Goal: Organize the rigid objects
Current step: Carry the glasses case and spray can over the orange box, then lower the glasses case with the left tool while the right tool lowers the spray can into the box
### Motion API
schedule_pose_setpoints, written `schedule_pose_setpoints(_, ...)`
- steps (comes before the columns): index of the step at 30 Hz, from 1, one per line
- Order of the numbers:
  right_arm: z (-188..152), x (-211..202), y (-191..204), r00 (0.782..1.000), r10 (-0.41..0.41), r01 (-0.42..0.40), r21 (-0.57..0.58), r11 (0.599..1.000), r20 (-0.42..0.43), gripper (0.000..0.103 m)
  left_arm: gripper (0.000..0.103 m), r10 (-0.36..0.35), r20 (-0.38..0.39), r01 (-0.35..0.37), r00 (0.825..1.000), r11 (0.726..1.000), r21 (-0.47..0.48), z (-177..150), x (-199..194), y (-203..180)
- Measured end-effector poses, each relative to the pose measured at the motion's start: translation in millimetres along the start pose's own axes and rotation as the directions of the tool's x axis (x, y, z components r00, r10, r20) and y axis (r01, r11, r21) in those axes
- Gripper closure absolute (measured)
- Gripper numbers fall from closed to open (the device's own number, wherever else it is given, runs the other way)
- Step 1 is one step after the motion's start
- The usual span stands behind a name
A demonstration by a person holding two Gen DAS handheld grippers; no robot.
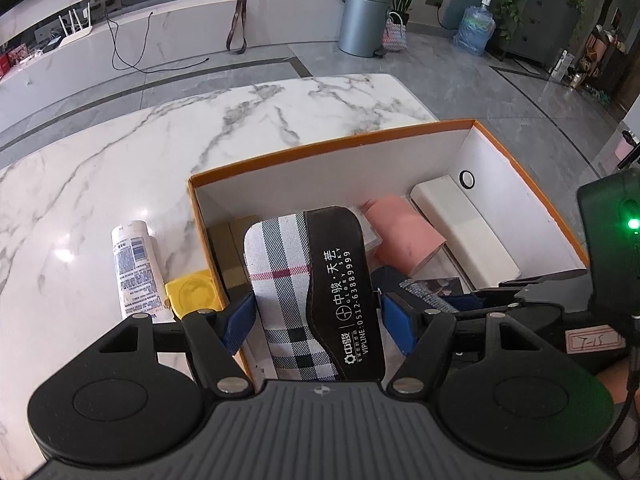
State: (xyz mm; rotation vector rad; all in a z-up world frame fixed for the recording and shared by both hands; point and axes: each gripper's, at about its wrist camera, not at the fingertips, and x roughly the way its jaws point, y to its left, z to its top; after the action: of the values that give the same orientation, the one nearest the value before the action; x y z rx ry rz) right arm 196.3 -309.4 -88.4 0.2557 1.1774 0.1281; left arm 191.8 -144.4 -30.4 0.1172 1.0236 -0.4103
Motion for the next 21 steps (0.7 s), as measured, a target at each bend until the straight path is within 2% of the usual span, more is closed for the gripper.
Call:
schedule_pose_setpoints(5, -2, -5, -4, 0.999, 0.012, -0.013, 0.024, 1.000, 0.036, 0.061, 0.024, 0.003, -0.005, -0.003, 1.000, 1.000, 0.000, -1, 1, -1)
schedule_pose_setpoints(10, -3, -27, -8, 0.993, 0.025, -0.029, 0.036, 0.999, 0.116, 0.061, 0.024, 0.012, -0.015, -0.012, 1.000, 1.000, 0.000, 0, 3, -3)
schedule_pose_setpoints(14, -12, -43, -11, 0.975, 0.037, -0.052, 0.063, 0.997, 0.217, 0.065, 0.024, 0.023, -0.029, -0.023, 0.999, 1.000, 0.002, 1, 8, -4)
schedule_pose_setpoints(18, -25, -48, -10, 0.949, 0.000, -0.025, 0.076, 0.997, 0.315, 0.065, 0.024, 0.046, -0.048, -0.045, 0.998, 0.999, 0.026, 3, 13, -10)
schedule_pose_setpoints(21, -27, -52, -18, 0.934, 0.009, -0.059, 0.131, 0.990, 0.357, 0.065, 0.024, 0.062, -0.059, -0.060, 0.996, 0.997, 0.046, 4, 17, -15)
